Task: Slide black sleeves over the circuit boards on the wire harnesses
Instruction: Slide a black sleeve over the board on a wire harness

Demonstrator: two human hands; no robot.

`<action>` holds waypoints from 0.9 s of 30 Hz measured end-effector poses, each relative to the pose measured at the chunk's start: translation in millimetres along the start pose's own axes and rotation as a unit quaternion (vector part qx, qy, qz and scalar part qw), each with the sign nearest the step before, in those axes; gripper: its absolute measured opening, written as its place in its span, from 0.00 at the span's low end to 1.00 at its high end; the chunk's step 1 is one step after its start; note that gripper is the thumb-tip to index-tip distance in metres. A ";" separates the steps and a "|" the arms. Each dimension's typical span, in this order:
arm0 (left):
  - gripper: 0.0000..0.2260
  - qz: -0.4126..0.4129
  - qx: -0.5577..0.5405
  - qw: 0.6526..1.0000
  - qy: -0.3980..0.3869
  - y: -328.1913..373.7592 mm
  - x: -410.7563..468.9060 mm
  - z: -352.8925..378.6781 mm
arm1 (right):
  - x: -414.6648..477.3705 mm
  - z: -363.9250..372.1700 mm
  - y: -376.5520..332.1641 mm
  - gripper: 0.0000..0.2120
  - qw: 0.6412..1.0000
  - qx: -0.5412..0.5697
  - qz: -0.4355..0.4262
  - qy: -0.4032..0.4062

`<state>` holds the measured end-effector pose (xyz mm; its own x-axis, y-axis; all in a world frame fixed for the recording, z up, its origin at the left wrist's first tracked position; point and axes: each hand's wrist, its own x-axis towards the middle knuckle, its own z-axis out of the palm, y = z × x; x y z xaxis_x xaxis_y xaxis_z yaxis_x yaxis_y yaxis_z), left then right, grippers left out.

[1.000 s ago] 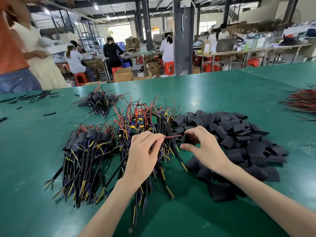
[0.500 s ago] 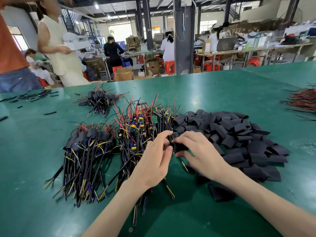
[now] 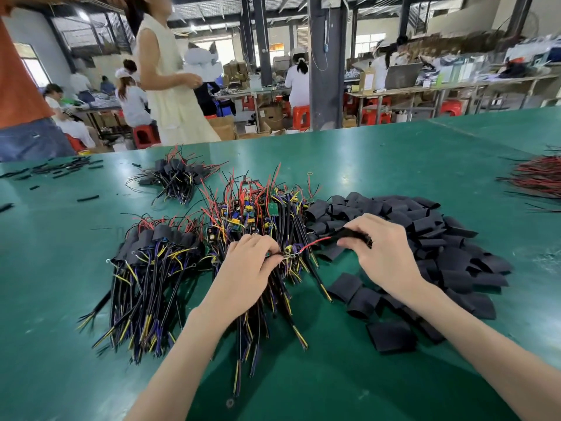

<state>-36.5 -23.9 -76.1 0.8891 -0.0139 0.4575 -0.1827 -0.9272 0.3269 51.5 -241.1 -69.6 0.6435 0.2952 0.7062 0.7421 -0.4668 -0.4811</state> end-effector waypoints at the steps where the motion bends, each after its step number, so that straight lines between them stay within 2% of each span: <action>1: 0.02 -0.012 -0.046 0.999 0.001 2.6 0.3 -2.1 | 0.4 -0.7 0.7 0.06 1.000 -0.007 -0.002 -0.003; 3: 0.03 -0.034 -0.129 0.991 0.004 7.6 0.0 -6.3 | 1.0 -2.6 1.1 0.06 0.999 -0.038 -0.033 -0.016; 5: 0.04 -0.038 -0.157 0.987 0.011 11.7 -1.2 -9.0 | 0.7 -3.3 1.0 0.08 0.994 -0.069 -0.086 -0.028; 8: 0.06 -0.045 -0.195 0.979 0.022 16.7 -3.1 -10.7 | -1.8 -1.6 -0.6 0.12 0.988 -0.085 -0.117 -0.060; 14: 0.05 -0.053 -0.210 0.975 0.056 25.8 -2.5 -8.7 | -7.0 4.1 -4.4 0.19 0.983 -0.058 -0.112 -0.133; 27: 0.07 -0.077 -0.277 0.955 0.069 30.9 -2.8 -6.6 | -11.7 7.5 -10.6 0.20 0.986 0.005 -0.085 -0.140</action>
<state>-47.4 -50.0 -61.8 0.8669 0.1911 0.4603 -0.2820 -0.5734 0.7692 37.5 -233.3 -76.6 0.5350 0.5880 0.6066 0.8447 -0.3822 -0.3746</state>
